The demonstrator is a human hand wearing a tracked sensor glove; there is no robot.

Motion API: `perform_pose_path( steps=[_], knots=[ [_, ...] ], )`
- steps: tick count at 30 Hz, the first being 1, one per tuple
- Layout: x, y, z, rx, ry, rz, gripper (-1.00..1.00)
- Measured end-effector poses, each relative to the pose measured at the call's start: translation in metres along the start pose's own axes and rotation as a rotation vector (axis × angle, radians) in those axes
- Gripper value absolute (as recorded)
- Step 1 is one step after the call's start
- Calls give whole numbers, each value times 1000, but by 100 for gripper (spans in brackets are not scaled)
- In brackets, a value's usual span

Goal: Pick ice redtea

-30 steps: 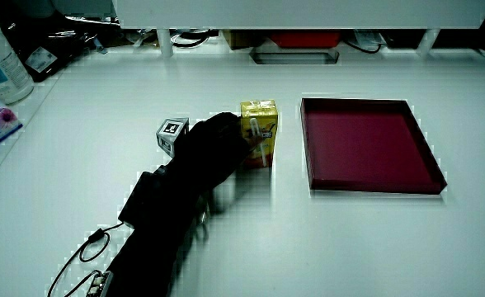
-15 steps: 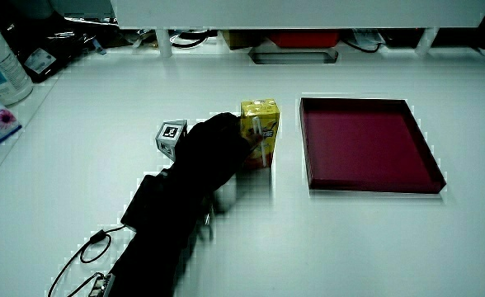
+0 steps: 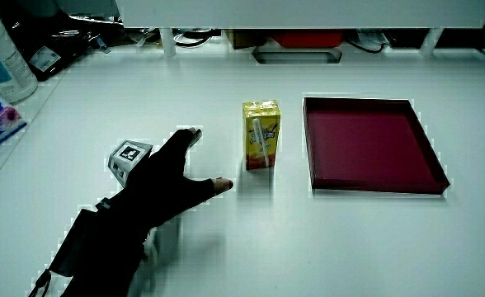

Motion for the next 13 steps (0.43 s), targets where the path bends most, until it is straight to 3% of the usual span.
perform_pose_path(
  steps=[4,8,13],
  knots=[
    [2,-2,-1,21,16,-13,100],
    [7,-2,-5,11,-7,-44,100],
    [18,6,-13,0,5,-82,100]
  ],
)
